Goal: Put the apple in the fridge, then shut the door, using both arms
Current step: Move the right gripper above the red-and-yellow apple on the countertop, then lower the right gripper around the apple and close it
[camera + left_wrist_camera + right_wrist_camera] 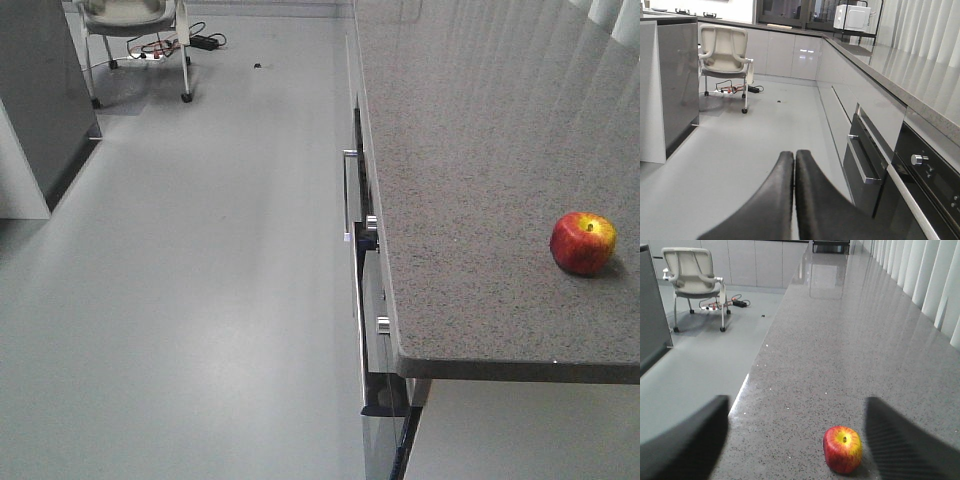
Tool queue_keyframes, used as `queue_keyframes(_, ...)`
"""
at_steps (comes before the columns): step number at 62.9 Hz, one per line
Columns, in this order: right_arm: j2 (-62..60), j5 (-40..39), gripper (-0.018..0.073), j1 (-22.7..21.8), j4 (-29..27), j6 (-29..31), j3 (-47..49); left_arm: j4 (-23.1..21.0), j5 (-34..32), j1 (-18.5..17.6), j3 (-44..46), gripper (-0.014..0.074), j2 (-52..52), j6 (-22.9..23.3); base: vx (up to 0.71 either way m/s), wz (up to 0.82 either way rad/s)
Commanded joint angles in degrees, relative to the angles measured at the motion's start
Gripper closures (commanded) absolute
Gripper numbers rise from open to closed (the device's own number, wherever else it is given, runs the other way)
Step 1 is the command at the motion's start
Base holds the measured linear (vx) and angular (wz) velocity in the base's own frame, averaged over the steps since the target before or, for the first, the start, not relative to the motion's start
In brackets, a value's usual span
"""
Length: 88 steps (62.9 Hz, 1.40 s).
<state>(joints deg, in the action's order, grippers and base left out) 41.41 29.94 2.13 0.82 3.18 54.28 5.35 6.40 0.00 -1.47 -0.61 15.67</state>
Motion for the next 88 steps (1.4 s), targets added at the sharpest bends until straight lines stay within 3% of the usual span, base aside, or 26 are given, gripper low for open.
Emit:
queue_keyframes(1,2.4,-3.6,-0.0168,-0.3,0.8,0.5,2.0,0.0,-4.3,0.0,-1.2,0.0603,-0.3,0.3,0.0,0.0)
queue_keyframes(22,8.5,-1.8,-0.0118,-0.3,3.6,-3.8,3.8,0.0,-4.3,0.0,-1.2,0.0603,-0.3,0.3,0.0,0.0)
queue_keyframes(36,14.6,4.9,-0.0082,-0.5,5.2,-4.2,13.7,0.0,-4.3,0.0,-1.2,0.0603,-0.3,0.3,0.0,0.0)
queue_keyframes(47,22.2,14.5,-0.0076,-4.9,4.8,-4.5,25.4,0.0,-4.3,0.0,-1.2,0.0603,-0.3,0.3,0.0,0.0)
queue_keyframes(57,30.4,23.0,-0.0071,-9.5,1.6,-1.4,34.3,0.0,-4.3,0.0,-1.2,0.0603,-0.3,0.3,0.0,0.0)
queue_keyframes(68,39.2,26.5,-0.0064,-10.3,-6.2,4.6,38.7,0.0,-4.3,0.0,-1.2,0.0603,-0.3,0.3,0.0,0.0)
queue_keyframes(88,51.7,25.7,-0.0055,-10.7,-4.4,4.1,38.9,0.0,-4.3,0.0,-1.2,0.0603,-0.3,0.3,0.0,0.0)
